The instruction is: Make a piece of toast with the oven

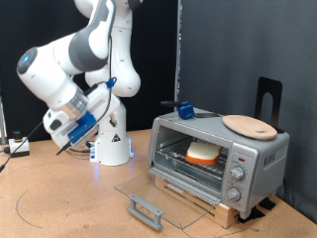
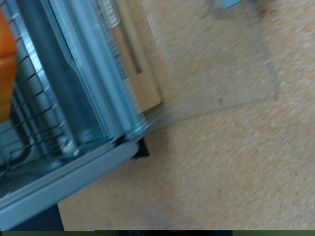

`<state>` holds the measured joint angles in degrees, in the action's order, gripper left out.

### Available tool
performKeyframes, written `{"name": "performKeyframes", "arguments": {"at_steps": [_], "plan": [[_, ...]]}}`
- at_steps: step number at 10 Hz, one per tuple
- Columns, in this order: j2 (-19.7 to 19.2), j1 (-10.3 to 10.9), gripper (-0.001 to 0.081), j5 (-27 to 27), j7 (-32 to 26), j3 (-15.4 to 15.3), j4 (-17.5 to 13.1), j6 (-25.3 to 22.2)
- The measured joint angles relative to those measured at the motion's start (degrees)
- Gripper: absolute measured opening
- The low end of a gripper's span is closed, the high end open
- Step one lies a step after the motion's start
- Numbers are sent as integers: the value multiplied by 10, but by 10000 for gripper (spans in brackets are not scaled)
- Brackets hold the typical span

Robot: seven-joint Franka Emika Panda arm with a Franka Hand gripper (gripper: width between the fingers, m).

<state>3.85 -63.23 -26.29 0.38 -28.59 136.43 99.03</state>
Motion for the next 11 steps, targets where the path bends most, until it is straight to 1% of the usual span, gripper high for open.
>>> {"name": "performKeyframes", "arguments": {"at_steps": [1,2,3,4,5,6,7,8,9,10,11], "plan": [[-22,0,808,2,3,-1,-9,12],[-22,0,808,2,3,-1,-9,9],[-24,0,808,9,-12,1,-17,-37],[-29,-2,808,0,-42,7,-33,-100],[-41,-5,808,-9,-68,12,-50,-151],[-54,-5,808,-23,-96,13,-58,-160],[-65,-5,808,-39,-116,11,-54,-134],[-74,-2,808,-51,-119,6,-45,-96],[-78,2,808,-58,-119,2,-37,-74],[-78,1,808,-57,-119,2,-37,-76],[-80,1,808,-57,-139,2,-39,-92]]}}
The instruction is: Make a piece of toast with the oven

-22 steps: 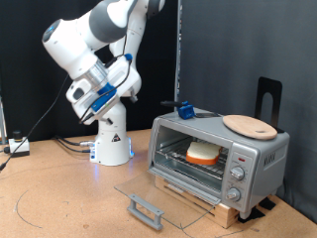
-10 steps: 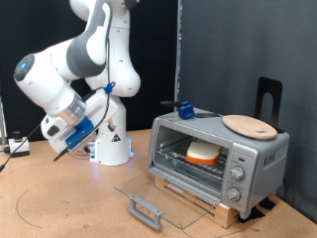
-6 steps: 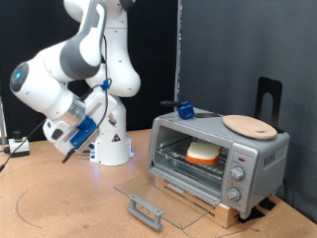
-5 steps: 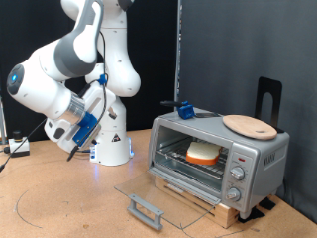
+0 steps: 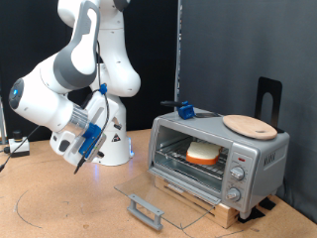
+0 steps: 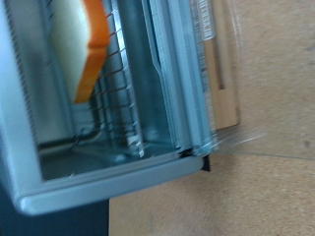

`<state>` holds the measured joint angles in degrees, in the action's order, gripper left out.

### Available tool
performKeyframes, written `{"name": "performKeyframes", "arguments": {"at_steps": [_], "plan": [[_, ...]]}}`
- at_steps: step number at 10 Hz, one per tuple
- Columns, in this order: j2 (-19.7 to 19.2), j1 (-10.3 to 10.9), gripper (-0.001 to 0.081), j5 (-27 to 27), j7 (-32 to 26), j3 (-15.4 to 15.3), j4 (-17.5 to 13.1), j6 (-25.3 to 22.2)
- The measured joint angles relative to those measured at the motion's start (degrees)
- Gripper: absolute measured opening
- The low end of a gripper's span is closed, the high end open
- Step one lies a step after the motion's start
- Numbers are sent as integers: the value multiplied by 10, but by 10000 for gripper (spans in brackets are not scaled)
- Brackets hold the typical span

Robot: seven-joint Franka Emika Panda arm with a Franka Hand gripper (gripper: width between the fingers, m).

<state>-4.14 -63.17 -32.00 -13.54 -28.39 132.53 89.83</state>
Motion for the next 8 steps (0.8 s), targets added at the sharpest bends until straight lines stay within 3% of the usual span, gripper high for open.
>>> {"name": "performKeyframes", "arguments": {"at_steps": [2,5,8], "plan": [[-17,0,808,5,-48,0,5,17],[-71,7,808,29,-56,-1,24,117],[-130,20,808,58,-56,-1,39,186]]}}
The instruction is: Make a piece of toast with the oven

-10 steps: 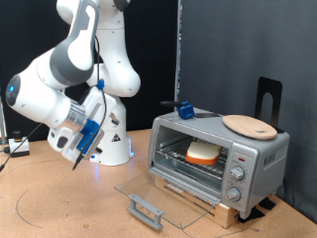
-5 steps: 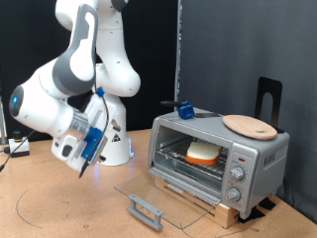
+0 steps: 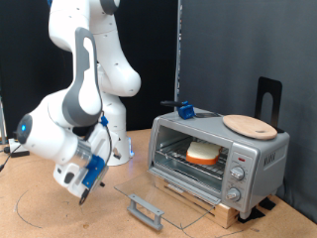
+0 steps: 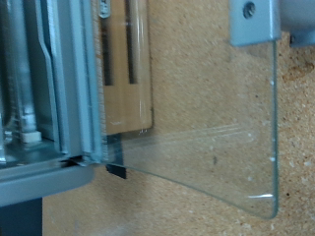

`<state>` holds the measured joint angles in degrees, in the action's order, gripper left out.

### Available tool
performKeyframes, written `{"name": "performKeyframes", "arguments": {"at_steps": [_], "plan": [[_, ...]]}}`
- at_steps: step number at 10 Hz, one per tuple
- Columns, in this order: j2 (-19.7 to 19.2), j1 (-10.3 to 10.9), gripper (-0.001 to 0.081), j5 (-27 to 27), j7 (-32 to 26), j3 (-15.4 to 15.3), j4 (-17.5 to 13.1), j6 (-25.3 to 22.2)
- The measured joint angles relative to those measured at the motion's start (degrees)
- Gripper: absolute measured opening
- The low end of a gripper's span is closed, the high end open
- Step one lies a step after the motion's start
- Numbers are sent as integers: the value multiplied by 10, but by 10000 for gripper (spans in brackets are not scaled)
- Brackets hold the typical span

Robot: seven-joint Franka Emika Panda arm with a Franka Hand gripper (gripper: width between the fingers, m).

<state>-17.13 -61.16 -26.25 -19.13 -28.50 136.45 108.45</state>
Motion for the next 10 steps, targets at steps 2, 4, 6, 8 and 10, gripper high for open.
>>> {"name": "performKeyframes", "arguments": {"at_steps": [2,4,6,8,10], "plan": [[-32,7,808,4,0,0,17,39],[-51,12,808,3,0,-1,30,57],[-51,9,808,-25,-34,-14,43,41],[-34,-3,808,-64,-60,-24,47,-18],[-4,-16,808,-76,-67,-25,45,-96]]}}
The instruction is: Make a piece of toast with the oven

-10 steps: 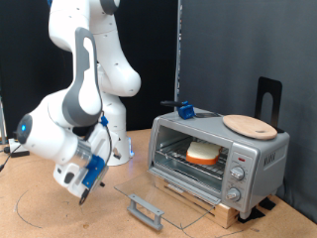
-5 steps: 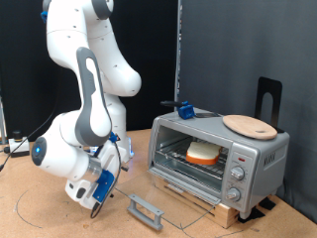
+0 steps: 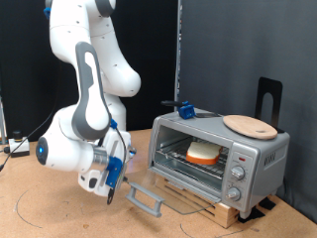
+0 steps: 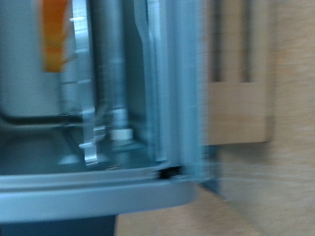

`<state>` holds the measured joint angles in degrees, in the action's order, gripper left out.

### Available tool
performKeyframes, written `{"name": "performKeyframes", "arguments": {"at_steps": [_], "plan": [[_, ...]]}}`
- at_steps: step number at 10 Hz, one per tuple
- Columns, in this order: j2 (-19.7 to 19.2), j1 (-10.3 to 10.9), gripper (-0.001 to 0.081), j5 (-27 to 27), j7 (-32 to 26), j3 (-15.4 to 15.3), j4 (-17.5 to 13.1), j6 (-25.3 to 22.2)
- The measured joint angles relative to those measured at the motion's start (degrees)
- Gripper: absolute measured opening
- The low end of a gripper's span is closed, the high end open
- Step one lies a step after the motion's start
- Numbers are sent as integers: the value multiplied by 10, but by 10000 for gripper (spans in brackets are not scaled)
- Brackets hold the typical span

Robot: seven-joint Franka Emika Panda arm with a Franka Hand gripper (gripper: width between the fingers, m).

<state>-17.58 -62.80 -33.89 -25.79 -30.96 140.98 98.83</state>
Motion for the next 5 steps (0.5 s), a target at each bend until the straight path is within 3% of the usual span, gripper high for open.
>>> {"name": "performKeyframes", "arguments": {"at_steps": [2,5], "plan": [[31,-14,808,-6,-7,1,-1,-63],[84,-19,808,-13,4,0,4,-101]]}}
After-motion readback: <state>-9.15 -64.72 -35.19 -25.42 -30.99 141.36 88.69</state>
